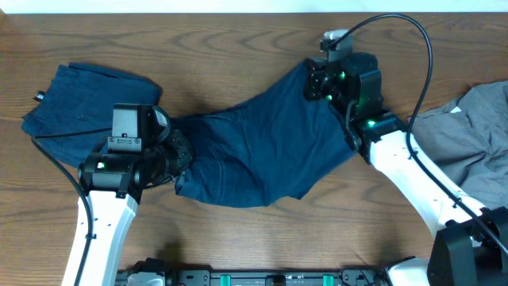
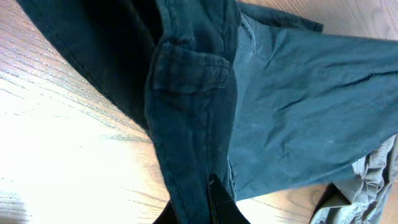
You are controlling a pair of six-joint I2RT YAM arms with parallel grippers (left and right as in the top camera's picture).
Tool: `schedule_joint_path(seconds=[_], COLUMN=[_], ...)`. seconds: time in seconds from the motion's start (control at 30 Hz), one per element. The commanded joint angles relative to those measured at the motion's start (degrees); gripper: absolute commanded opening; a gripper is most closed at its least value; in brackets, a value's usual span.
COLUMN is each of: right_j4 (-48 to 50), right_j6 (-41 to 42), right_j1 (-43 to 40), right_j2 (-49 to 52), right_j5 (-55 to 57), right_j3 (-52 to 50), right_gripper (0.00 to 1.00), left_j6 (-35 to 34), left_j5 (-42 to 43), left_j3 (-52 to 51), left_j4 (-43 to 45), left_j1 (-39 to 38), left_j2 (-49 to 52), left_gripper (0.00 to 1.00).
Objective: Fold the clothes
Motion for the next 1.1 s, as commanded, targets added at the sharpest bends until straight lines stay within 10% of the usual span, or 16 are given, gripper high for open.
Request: schedule_joint_path(seconds=[0.0,0.4,0.5,0.63,0.83,1.07], right_j4=[1.03,8.26,8.35,9.29,-1.68,-24.11], right_j6=[-3.04,-2.1,-2.12,-2.16,-2.23,-7.69], right_j1=[1.09,1.07,1.05,0.31,-1.31,0.09], right_j2=[4.04,19.5,20.35,17.86,6.47,2.16], right_j5=[-0.22,6.25,7.28,7.28,5.25,-17.55], right_j3=[0.24,0.24,0.24,0.26,0.26,0.02], right_gripper=[0.01,0.02,0.49,0.75,0.66,0.1], left_j6=[1.01,1.01,1.01,1.01,1.42,1.42], left_j5=[-0.26,-0.26,-0.28,-0.33,-0.74,-1.36], left_j3=[0.94,0.94,0.94,0.94,0.94,0.96], left_j4=[0.0,-0.22,-0.17,-0.17,-0.2,-0.2], left_j1=[0.2,0.2,0.2,0.2,0.2,0.2], left_j2=[0.11,0.11,0.11,0.11,0.11,0.09], left_gripper=[0.06,0.06,0.06,0.06,0.06,0.06])
